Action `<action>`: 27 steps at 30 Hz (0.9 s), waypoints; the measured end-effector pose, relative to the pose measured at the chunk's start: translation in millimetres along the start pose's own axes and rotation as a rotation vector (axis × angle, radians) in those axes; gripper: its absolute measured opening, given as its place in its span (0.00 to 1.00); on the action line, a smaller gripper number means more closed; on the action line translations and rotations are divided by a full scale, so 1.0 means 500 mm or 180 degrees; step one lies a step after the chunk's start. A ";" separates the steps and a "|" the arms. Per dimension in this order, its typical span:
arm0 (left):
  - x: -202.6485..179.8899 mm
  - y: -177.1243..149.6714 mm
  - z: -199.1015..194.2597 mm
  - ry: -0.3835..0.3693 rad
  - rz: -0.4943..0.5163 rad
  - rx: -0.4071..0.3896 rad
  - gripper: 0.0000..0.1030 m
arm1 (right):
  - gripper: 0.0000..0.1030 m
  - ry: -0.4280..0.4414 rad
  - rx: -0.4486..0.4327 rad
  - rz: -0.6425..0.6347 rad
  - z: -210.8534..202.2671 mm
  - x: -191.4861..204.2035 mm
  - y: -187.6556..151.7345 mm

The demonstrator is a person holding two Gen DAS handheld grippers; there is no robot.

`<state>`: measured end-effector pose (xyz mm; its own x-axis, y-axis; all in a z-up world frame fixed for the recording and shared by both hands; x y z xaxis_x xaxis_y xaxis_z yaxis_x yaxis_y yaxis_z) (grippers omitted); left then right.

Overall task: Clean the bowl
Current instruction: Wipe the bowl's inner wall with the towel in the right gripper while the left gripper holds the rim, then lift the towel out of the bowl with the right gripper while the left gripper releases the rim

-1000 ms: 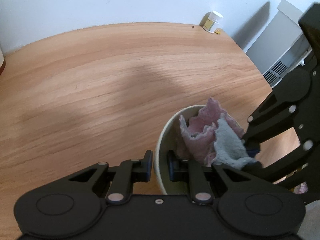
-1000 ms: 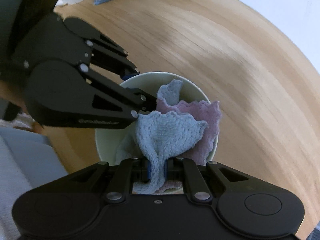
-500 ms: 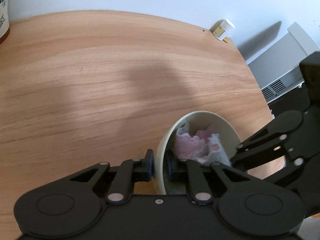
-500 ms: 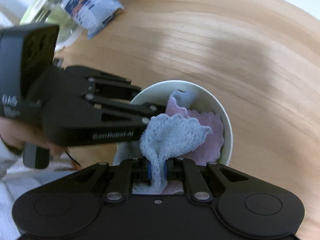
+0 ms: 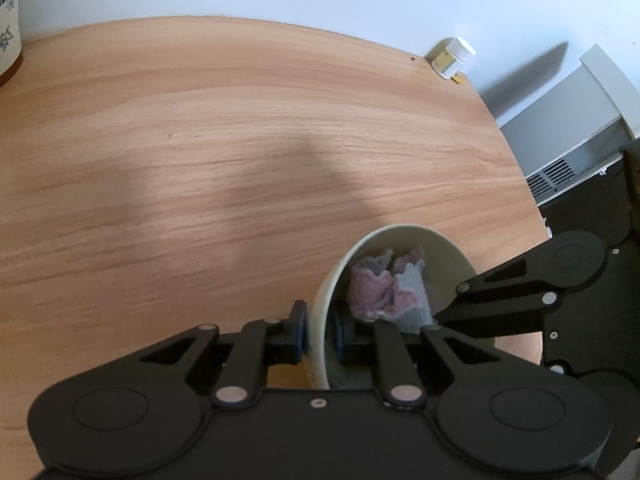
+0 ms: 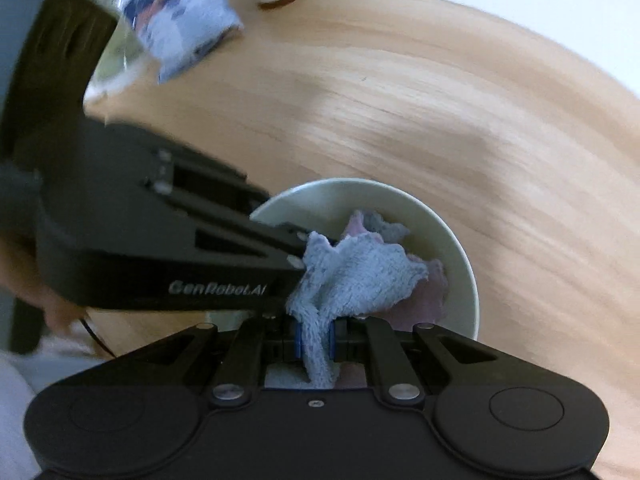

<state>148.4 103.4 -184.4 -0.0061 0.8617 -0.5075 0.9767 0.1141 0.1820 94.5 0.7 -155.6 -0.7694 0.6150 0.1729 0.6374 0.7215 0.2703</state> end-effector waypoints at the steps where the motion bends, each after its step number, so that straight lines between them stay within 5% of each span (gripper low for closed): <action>1: 0.001 0.001 0.000 -0.0022 0.0007 0.0013 0.13 | 0.12 -0.0042 0.0039 -0.0057 -0.006 0.002 -0.003; 10: -0.017 -0.004 0.000 0.0064 0.0185 -0.0013 0.14 | 0.12 -0.0689 0.0426 -0.0531 -0.034 0.001 -0.012; 20: -0.027 -0.012 -0.002 -0.0032 0.0135 0.0030 0.17 | 0.12 -0.1272 0.0237 -0.0680 -0.101 0.002 -0.020; 23: -0.032 -0.015 -0.016 -0.0040 0.0099 -0.0068 0.43 | 0.12 -0.1410 0.0067 -0.0577 -0.139 -0.002 -0.027; 27: -0.032 -0.025 -0.042 -0.0130 -0.0094 -0.0202 0.61 | 0.12 -0.1634 -0.0253 -0.0264 -0.200 -0.028 -0.047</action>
<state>131.9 98.7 -161.0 -0.0248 0.8367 -0.5471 0.9606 0.1714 0.2187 85.9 -56.8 -69.7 -0.6851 0.6478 -0.3330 0.5547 0.7604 0.3379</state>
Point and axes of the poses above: each gripper's, at about its wrist camera, not at the fingertips, and z roughly the way its jaws point, x to its left, y to its top, the point moved 2 cm from there along z, roughly the way its jaws point, and after that the axes turned 15 degrees about -z, right-handed, at the moved point
